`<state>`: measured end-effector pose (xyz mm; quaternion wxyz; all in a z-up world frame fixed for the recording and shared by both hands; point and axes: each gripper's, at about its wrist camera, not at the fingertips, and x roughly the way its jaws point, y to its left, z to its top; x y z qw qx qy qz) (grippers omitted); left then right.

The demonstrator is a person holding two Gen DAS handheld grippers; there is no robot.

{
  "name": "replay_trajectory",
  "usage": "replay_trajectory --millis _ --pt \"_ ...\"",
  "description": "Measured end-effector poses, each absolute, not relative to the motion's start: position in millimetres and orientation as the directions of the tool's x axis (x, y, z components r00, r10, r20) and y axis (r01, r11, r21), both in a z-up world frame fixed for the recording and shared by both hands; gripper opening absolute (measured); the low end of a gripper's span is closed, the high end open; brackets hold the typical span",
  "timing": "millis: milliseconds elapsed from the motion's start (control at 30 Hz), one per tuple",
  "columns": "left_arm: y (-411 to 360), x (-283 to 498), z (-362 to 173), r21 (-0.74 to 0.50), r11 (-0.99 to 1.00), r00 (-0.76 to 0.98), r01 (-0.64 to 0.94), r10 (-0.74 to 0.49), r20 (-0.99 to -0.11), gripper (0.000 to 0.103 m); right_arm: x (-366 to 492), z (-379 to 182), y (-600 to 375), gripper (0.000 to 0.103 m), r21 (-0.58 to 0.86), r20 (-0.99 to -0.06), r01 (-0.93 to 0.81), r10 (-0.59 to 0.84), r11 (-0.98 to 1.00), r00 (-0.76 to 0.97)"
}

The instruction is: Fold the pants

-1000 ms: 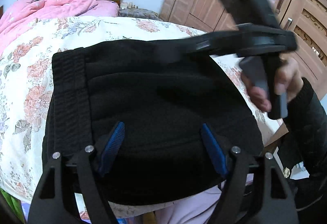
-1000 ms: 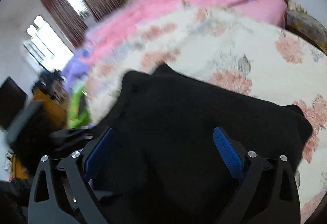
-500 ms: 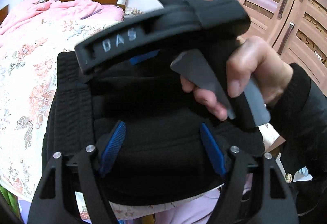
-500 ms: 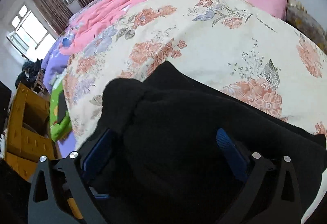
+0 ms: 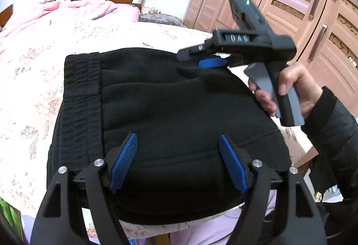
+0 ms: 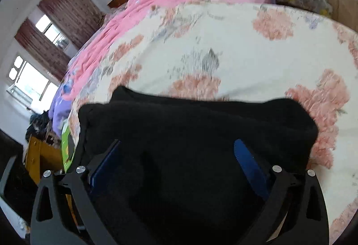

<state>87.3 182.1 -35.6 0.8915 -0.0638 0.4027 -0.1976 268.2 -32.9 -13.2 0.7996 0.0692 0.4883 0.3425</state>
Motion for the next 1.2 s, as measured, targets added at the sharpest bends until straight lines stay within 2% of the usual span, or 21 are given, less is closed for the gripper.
replay_trajectory --millis 167,367,533,700,767,833,967,1100,1200 --pt "179 87 -34 -0.272 0.914 0.598 0.301 -0.403 -0.693 0.075 220 11 -51 0.098 0.403 -0.692 -0.508 0.617 0.761 0.375" --pt "177 85 -35 -0.259 0.918 0.612 0.300 -0.393 -0.686 0.075 190 -24 -52 0.098 0.244 -0.777 -0.548 0.499 0.800 0.383" --pt "174 83 -36 -0.256 0.921 0.613 0.295 -0.388 -0.689 0.075 189 -28 -41 0.099 0.177 -0.790 -0.543 0.447 0.821 0.419" --pt "171 82 -27 -0.254 0.927 0.613 0.275 -0.372 -0.697 0.075 149 9 -59 0.099 0.113 -0.714 -0.541 0.446 0.834 0.539" --pt "168 74 -14 -0.199 0.949 0.646 0.244 -0.312 -0.697 0.079 120 18 -67 0.099 0.059 -0.687 -0.550 0.434 0.833 0.582" --pt "172 65 -3 -0.165 0.964 0.691 0.210 -0.266 -0.672 0.092 98 17 -70 0.099 0.034 -0.684 -0.566 0.432 0.823 0.588" --pt "181 67 -14 -0.151 0.976 0.663 0.159 -0.219 -0.716 0.094 77 -12 -61 0.099 -0.027 -0.727 -0.585 0.386 0.810 0.568" --pt "178 69 -32 -0.045 0.990 0.659 0.137 -0.125 -0.742 0.102 85 -40 -66 0.099 0.056 -0.748 -0.574 0.415 0.817 0.518" --pt "181 69 -38 -0.068 0.988 0.659 0.138 -0.143 -0.738 0.102 90 -47 -72 0.099 0.133 -0.747 -0.572 0.461 0.809 0.479"
